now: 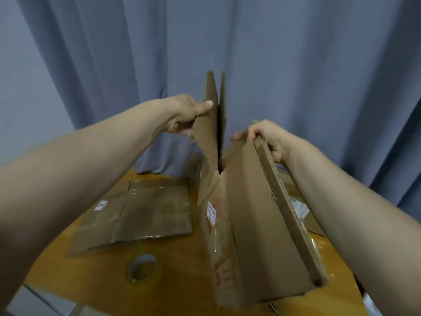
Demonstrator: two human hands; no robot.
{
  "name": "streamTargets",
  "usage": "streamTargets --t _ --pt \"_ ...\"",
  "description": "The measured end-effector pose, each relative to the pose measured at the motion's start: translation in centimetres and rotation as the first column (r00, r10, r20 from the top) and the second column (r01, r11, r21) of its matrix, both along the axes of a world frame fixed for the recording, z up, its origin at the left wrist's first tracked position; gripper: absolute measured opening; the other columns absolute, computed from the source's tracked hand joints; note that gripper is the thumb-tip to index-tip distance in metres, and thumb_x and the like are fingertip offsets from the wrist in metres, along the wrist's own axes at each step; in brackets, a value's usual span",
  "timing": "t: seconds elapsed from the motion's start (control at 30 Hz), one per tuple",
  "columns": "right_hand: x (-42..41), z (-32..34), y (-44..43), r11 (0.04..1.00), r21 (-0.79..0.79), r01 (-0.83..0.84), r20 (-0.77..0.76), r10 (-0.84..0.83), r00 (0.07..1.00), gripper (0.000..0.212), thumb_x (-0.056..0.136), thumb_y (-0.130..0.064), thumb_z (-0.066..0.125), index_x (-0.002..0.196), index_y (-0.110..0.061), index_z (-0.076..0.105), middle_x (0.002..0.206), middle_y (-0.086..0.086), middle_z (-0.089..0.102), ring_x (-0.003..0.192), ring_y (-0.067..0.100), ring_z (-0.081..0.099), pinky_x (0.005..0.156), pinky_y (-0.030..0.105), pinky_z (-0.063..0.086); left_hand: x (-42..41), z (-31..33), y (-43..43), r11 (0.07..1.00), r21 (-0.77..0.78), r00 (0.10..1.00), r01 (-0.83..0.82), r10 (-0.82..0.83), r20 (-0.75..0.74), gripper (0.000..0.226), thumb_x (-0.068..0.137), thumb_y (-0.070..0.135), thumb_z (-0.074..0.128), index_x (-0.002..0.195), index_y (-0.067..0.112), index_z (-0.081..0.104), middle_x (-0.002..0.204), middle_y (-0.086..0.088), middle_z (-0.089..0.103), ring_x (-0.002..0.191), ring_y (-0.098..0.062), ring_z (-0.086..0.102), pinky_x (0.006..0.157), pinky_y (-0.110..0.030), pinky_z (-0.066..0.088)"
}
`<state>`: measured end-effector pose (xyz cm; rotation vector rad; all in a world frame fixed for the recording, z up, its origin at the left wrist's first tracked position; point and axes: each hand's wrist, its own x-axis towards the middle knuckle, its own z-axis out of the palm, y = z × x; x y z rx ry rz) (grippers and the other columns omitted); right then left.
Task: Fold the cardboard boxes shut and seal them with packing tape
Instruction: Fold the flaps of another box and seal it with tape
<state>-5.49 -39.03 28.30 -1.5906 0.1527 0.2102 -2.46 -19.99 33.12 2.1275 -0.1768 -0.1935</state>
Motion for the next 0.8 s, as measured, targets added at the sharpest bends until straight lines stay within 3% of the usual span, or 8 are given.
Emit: streamTargets --t 0.07,0.17,0.23,0.33,0.4,0.5,0.63,0.8 --pt "-0.4 -0.7 -1.1 0.996 -0.075 0.050 -0.016 -0.052 0.999 0.033 0.082 0.002 0.037 0.098 0.000 0.066 0.091 0.015 0.063 0.073 0.025 0.058 0.061 0.023 0.053 -0.1 -0.7 0.2 1.000 0.011 1.000 -0.022 0.022 0.014 0.038 0.098 0.039 0.047 0.086 0.004 0.059 0.079 -0.012 0.061 0.062 -0.016 0.061 0.055 -0.026 0.056" --pt "-0.8 -1.6 -2.7 0.966 -0.243 0.092 -0.017 -0.099 0.995 0.023 0.085 0.002 0.047 0.082 -0.008 0.067 0.085 0.011 0.064 0.071 0.025 0.057 0.077 0.034 0.049 -0.5 -1.3 1.2 0.986 0.141 0.991 -0.088 0.073 0.111 0.040 0.097 0.024 0.054 0.061 0.009 0.042 0.043 -0.002 0.044 0.024 -0.005 0.038 0.030 -0.012 0.030" --pt "-0.8 -2.0 -3.9 0.940 -0.318 0.121 -0.016 -0.133 0.991 0.022 0.086 0.005 0.049 0.081 -0.008 0.066 0.082 0.010 0.064 0.068 0.022 0.058 0.077 0.037 0.050 -0.3 -1.3 2.3 0.976 0.189 0.987 -0.111 0.086 0.137 0.039 0.094 0.020 0.058 0.061 0.009 0.041 0.048 -0.006 0.042 0.025 -0.006 0.038 0.031 -0.013 0.031" --pt "-0.7 -1.8 -5.5 0.897 -0.405 0.175 -0.023 -0.201 0.979 0.022 0.085 0.006 0.048 0.085 -0.006 0.067 0.086 0.015 0.062 0.071 0.028 0.055 0.071 0.035 0.049 -0.7 -0.5 3.7 0.969 0.222 0.988 -0.108 0.079 0.134 0.020 0.091 0.020 0.062 0.079 0.007 0.052 0.071 -0.014 0.050 0.053 -0.021 0.050 0.052 -0.026 0.042" --pt "-0.7 -1.2 -6.3 0.873 -0.451 0.186 -0.027 -0.222 0.975 0.022 0.086 0.005 0.048 0.079 -0.007 0.065 0.083 0.015 0.060 0.065 0.028 0.053 0.057 0.030 0.051 -1.0 0.1 4.5 0.957 0.266 0.985 -0.113 0.071 0.160 0.017 0.089 0.017 0.063 0.079 0.009 0.053 0.072 -0.015 0.050 0.060 -0.024 0.050 0.057 -0.030 0.041" --pt "-1.0 0.5 -6.9 0.853 -0.484 0.197 -0.013 -0.232 0.973 0.024 0.087 0.004 0.046 0.076 -0.007 0.064 0.067 0.013 0.062 0.060 0.025 0.053 0.040 0.022 0.048 -1.5 1.2 5.4 0.921 0.375 0.980 -0.103 0.031 0.195 0.019 0.087 0.016 0.065 0.074 0.006 0.053 0.068 -0.014 0.048 0.056 -0.023 0.046 0.052 -0.027 0.038" --pt "-1.3 2.9 -7.4 0.855 -0.487 0.175 -0.043 -0.223 0.974 0.031 0.086 0.003 0.045 0.071 -0.003 0.071 0.065 0.010 0.069 0.061 0.021 0.061 0.042 0.019 0.051 -2.4 2.7 5.7 0.894 0.440 0.983 -0.085 0.003 0.184 0.021 0.085 0.018 0.067 0.073 0.006 0.055 0.063 -0.011 0.046 0.048 -0.021 0.042 0.047 -0.024 0.035" --pt "-2.2 3.1 -7.7 0.779 -0.603 0.170 -0.056 -0.254 0.965 0.018 0.087 0.004 0.044 0.077 0.002 0.058 0.060 0.015 0.062 0.048 0.025 0.058 0.032 0.018 0.045 -3.2 2.1 5.0 0.884 0.468 0.992 -0.010 -0.051 0.118 0.033 0.085 0.016 0.065 0.059 0.010 0.047 0.050 -0.006 0.041 0.036 -0.014 0.036 0.039 -0.020 0.029"
